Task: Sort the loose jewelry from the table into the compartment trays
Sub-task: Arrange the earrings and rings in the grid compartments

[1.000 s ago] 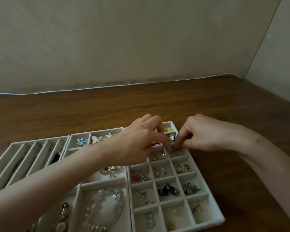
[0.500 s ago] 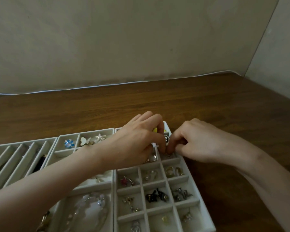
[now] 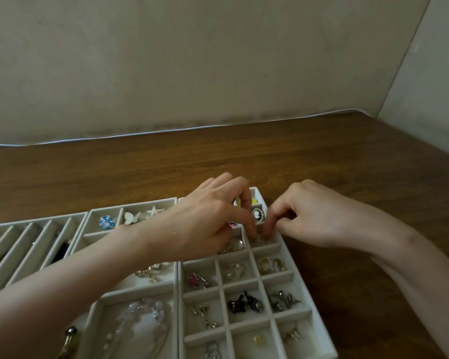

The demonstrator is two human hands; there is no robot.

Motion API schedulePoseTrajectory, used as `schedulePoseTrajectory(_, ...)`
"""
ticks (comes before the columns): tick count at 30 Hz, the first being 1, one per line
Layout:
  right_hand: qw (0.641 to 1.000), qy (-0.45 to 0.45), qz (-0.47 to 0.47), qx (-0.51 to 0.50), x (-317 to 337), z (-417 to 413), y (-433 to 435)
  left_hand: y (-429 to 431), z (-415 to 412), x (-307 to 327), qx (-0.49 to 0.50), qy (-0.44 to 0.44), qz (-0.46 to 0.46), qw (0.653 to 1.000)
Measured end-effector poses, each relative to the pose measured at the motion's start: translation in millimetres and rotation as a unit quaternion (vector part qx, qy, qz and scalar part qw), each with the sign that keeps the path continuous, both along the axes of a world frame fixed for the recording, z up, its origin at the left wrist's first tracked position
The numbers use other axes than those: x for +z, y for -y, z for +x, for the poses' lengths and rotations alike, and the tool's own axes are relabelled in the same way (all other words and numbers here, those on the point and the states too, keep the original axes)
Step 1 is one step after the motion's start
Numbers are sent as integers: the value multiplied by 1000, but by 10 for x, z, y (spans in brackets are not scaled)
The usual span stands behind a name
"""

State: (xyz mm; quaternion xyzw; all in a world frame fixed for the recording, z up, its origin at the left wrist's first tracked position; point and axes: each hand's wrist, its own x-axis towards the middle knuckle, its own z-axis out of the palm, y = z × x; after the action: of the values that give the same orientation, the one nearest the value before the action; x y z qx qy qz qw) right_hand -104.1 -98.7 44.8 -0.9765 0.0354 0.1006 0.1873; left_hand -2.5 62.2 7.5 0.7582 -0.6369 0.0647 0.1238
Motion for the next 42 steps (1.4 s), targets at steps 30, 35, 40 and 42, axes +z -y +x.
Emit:
schedulePoseTrajectory(30, 999, 7, -32, -5, -23, -17, -31, 16, -9, -15, -15, -14, 8, 1000)
schedulePoseTrajectory(35, 1000, 17, -18, -1, 21, -27, -3, 11, -5, 15, -8, -11, -3, 1000)
schedulePoseTrajectory(40, 999, 41, -8, -10, 48, -35, 31, 6, 30, 27, 0, -2, -12, 1000)
schedulePoseTrajectory(42, 999, 39, -17, -1, 29, -27, 29, 4, 21, 10, -1, -2, -5, 1000)
